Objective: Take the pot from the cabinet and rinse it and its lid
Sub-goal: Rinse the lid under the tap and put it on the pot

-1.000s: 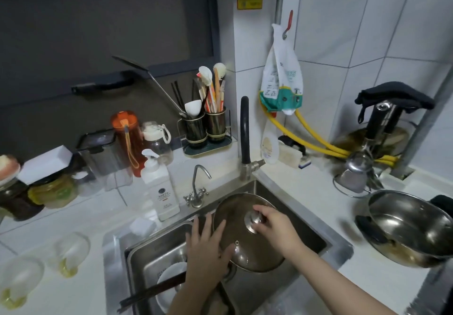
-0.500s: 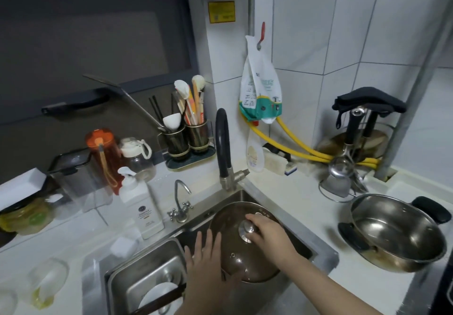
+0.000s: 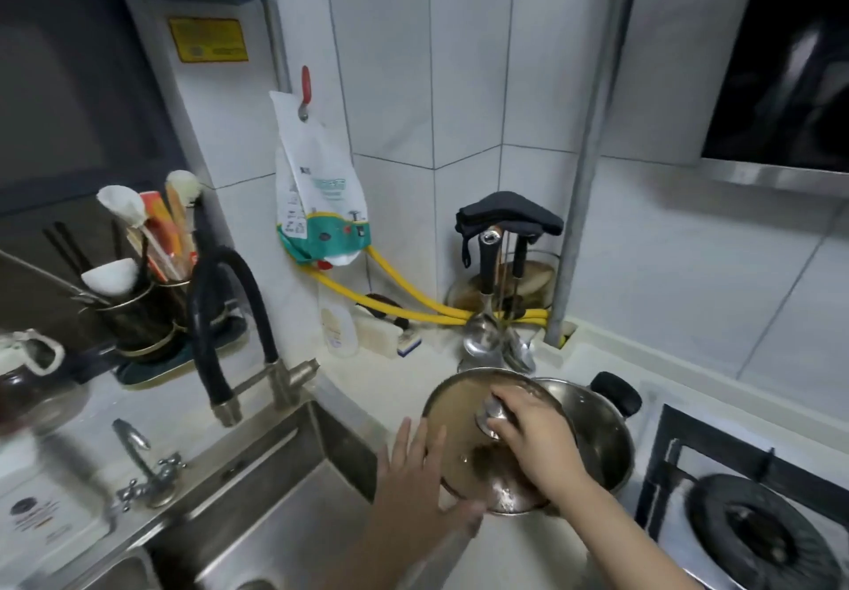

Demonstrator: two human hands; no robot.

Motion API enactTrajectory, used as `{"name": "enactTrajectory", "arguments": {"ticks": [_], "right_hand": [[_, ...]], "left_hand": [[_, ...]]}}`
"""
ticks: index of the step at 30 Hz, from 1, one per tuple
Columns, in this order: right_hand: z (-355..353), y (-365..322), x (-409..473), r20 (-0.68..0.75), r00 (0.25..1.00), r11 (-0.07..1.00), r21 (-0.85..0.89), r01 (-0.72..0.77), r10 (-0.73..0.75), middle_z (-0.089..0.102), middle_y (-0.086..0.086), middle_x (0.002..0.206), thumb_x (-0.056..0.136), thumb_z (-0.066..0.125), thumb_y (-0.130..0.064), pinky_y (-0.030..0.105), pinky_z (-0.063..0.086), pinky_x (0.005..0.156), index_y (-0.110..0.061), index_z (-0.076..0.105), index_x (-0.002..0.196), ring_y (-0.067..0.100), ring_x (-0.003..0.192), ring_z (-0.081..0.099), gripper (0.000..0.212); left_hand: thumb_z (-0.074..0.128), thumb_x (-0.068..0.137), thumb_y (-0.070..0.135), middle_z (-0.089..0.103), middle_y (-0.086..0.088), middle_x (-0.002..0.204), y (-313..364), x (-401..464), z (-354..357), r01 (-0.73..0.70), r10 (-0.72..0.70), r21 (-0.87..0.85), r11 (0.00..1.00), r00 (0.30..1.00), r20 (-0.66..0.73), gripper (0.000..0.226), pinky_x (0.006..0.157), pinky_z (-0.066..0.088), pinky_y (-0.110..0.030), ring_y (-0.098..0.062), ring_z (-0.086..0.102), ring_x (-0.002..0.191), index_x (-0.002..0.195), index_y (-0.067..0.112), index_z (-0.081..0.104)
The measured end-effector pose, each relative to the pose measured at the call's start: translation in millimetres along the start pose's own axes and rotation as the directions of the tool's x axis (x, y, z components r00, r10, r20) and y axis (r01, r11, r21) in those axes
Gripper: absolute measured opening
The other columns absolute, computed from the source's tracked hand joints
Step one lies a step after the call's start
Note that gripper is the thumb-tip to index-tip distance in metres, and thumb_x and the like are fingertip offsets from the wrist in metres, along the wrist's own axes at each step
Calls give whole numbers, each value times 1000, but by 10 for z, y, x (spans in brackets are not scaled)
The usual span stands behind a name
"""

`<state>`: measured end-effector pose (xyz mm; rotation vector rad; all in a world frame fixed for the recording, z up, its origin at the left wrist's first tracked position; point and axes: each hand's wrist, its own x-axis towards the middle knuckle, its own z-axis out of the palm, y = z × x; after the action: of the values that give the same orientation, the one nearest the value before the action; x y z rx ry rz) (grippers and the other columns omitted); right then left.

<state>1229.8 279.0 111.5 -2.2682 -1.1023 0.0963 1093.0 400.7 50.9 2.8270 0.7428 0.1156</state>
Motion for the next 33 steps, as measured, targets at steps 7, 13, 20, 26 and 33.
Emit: {"name": "enactTrajectory", "arguments": {"ticks": [7,13,20,26,33], "right_hand": [[-286,721,123,16,994,993,-47,-104,105,56,1,135,87,59,-22,19,31,101,-16,51,132,18,125,51,46],[-282,1071,243,40,988,988,-48,-147,149,57,1,134,88,58,-23,17,30,99,-17,50,132,17,124,52,45],[-187,1233,291,57,990,991,-46,-128,130,57,3,133,90,57,-21,12,25,94,-15,51,131,18,122,53,42],[-115,1273,283,52,991,992,-36,-119,121,59,3,132,89,58,-21,13,25,95,-15,52,130,19,122,55,43],[-55,1303,248,21,992,992,-29,-123,123,60,6,130,86,63,-19,17,29,97,-13,56,127,22,121,56,43]], "left_hand": [[4,71,86,56,-8,136,670,501,226,-20,15,58,998,996,85,100,92,44,-58,-35,54,123,136,20,43],[29,75,79,35,-13,152,879,708,373,-72,62,127,989,995,79,88,108,24,-61,-39,30,140,147,29,18],[20,65,87,74,0,106,867,792,635,-11,3,94,996,996,84,86,72,57,-45,-22,71,96,123,29,45],[28,55,87,74,0,105,841,804,749,-13,7,90,996,998,66,91,76,57,-45,-20,71,95,122,28,46],[26,57,90,73,-5,107,825,770,786,-16,11,51,999,996,93,95,90,27,-47,-25,71,97,122,24,48]]}}
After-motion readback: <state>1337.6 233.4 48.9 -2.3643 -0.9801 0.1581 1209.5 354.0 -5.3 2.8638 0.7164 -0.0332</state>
